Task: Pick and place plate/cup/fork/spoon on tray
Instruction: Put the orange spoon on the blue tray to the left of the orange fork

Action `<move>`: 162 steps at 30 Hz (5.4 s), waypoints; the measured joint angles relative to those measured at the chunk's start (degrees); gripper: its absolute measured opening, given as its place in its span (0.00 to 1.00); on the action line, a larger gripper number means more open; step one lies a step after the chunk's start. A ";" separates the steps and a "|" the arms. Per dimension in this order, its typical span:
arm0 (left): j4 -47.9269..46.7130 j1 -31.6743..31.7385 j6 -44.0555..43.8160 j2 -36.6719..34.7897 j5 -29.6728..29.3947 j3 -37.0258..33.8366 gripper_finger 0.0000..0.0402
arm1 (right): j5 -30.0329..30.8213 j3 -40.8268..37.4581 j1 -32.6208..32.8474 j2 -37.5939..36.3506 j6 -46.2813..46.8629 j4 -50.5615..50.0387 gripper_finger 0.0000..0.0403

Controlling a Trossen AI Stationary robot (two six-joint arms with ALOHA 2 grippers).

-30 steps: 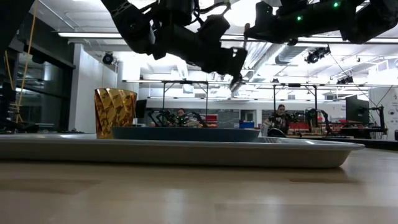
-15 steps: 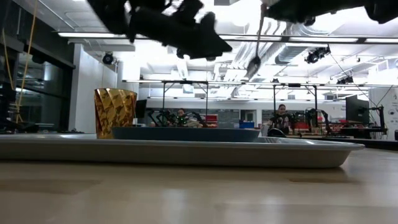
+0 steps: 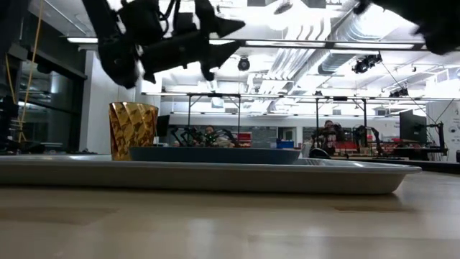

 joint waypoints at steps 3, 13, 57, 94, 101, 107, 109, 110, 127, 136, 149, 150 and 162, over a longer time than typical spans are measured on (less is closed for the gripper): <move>1.11 -0.84 -2.97 4.03 -0.24 3.15 0.54 | -3.27 5.96 -2.81 4.16 1.06 0.25 0.00; 2.02 -1.15 -5.87 7.86 9.33 8.38 0.54 | -2.08 16.33 -3.86 14.88 -2.40 -0.60 0.00; 0.88 -1.60 10.68 0.41 5.00 3.28 0.34 | -0.80 16.27 -1.90 14.00 -0.54 -9.63 0.00; -41.45 4.74 18.51 -22.35 -6.66 -3.40 0.00 | 23.73 17.64 0.77 -4.22 9.71 -70.28 0.54; -89.43 4.59 27.36 -29.94 -13.99 10.47 0.00 | 11.90 31.05 -0.11 -4.54 28.92 -109.28 0.55; -105.38 3.52 31.73 -27.64 -17.51 21.11 0.00 | 1.64 36.56 -2.17 1.75 30.52 -115.31 0.55; -107.22 2.89 32.71 -26.14 -17.94 23.29 0.00 | 1.29 37.30 -3.16 4.17 29.25 -114.55 0.55; -106.99 2.36 33.08 -25.33 -18.12 24.19 0.00 | 1.34 37.41 -3.65 5.44 28.42 -113.96 0.55; -95.54 -4.03 39.23 -15.94 -22.29 28.11 0.00 | 0.16 37.66 -10.32 13.89 22.58 -98.37 0.55; -95.42 -5.51 39.22 -16.35 -23.86 28.12 0.00 | 2.69 37.61 -10.81 18.12 20.94 -95.86 0.48; -97.32 -5.73 38.50 -16.31 -24.16 28.11 0.00 | 1.78 37.60 -11.25 17.73 18.88 -95.16 0.05; -97.40 -5.73 38.52 -16.31 -24.10 28.11 0.00 | 1.14 37.60 -11.25 17.73 18.76 -95.26 0.03; -98.36 -6.22 43.17 -17.16 -27.08 28.60 0.14 | 2.07 37.60 -12.36 17.53 18.43 -99.45 0.00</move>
